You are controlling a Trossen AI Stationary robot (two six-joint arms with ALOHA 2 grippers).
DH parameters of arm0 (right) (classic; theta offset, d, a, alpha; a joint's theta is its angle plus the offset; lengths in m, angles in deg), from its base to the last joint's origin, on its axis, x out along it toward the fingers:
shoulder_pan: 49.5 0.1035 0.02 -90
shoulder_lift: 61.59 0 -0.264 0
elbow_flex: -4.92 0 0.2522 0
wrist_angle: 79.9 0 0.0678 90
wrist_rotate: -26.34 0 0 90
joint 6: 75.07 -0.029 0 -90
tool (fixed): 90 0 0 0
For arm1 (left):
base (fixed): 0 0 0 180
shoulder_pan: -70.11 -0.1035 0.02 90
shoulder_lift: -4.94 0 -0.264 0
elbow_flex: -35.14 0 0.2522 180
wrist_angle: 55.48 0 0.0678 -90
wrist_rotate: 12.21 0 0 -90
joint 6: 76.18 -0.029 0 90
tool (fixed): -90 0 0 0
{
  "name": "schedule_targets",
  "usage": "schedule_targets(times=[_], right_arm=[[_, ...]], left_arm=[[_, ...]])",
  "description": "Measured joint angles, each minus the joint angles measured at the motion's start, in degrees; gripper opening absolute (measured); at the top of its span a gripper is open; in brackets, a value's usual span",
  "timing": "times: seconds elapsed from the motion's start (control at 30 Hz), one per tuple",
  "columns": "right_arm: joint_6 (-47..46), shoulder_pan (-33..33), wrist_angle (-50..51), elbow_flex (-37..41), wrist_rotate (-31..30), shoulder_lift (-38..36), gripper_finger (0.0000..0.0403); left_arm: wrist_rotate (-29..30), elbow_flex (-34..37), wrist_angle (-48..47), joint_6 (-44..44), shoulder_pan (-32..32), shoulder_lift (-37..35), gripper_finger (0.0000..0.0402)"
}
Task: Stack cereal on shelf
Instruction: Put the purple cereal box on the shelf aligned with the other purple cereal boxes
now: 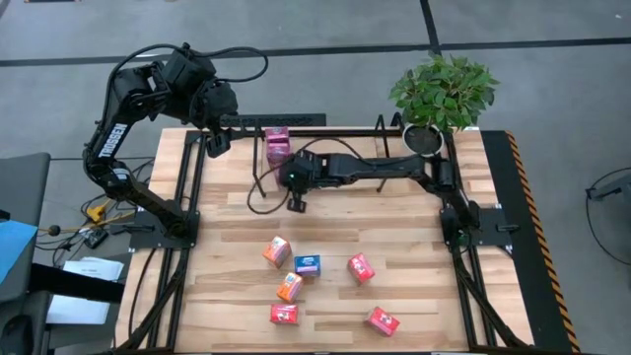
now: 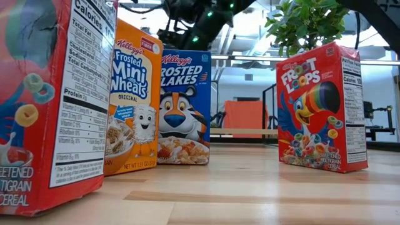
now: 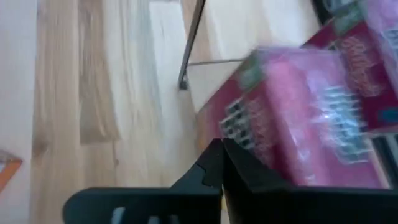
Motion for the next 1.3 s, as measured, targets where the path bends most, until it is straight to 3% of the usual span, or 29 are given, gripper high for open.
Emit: schedule_targets(times=[0.17,0.57,0.9,1.3], right_arm=[[-0.2,-0.1,-1.7,0.0,0.1,1.6,0.0044],[0.7,-0.9,-5.0,0.1,0.0,1.8,0.0016],[2.7,-1.1,-5.2,0.1,-0.1,1.3,0.0041],[0.6,4.1,11.8,-2.1,0.1,-1.8,0.0009]], left_arm=[[0.0,0.0,0.0,0.0,0.0,0.0,0.0297],[0.0,0.0,-0.1,-0.4,0.0,0.0,0.0297],[0.0,0.0,-0.1,-0.4,0.0,0.0,0.0297],[0.0,0.0,-0.1,-0.3,0.0,0.0,0.0297]])
